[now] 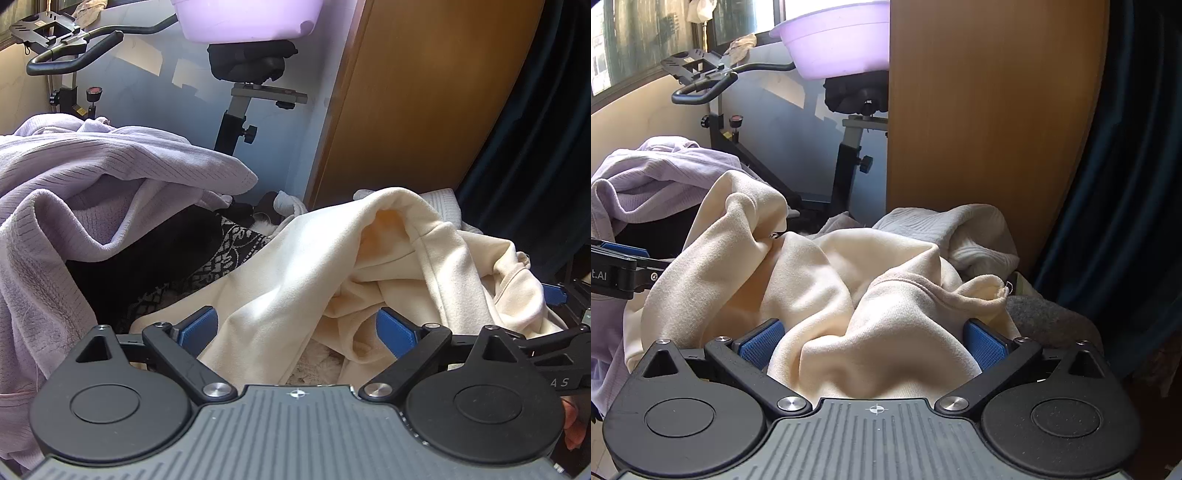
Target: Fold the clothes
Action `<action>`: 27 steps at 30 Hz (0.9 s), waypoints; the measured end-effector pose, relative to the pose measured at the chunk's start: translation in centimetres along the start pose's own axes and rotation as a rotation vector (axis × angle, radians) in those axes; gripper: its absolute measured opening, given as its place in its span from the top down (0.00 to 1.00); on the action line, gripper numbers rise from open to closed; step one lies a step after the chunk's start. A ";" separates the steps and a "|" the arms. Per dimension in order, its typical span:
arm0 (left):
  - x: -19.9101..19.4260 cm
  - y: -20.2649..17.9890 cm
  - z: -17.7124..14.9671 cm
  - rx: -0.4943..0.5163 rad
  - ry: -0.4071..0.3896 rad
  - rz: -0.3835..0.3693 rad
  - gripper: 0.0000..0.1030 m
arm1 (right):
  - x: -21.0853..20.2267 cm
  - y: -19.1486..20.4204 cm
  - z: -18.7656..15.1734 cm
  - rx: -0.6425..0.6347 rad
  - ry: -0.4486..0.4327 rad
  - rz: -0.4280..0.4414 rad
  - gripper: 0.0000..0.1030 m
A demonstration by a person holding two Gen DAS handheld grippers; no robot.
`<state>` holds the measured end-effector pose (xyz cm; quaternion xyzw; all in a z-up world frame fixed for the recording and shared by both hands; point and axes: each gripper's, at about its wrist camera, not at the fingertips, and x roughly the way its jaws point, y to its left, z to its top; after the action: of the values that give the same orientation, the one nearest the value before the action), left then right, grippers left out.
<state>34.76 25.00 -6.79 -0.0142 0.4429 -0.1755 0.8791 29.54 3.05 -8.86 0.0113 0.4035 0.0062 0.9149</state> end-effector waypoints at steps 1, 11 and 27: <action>0.0 -0.1 0.0 -0.002 0.001 -0.002 0.06 | 0.1 -0.1 0.0 0.002 0.004 0.003 0.01; 0.4 -0.3 -0.6 -0.034 0.041 -0.040 0.02 | 1.3 0.6 -0.4 -0.055 0.058 -0.060 0.01; -1.9 -1.3 0.4 -0.160 -0.007 -0.082 0.02 | -0.9 -0.6 -1.9 -0.050 -0.019 -0.010 0.01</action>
<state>33.66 24.37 -4.90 -0.1030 0.4516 -0.1753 0.8688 27.54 2.47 -9.46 -0.0136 0.3947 0.0117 0.9187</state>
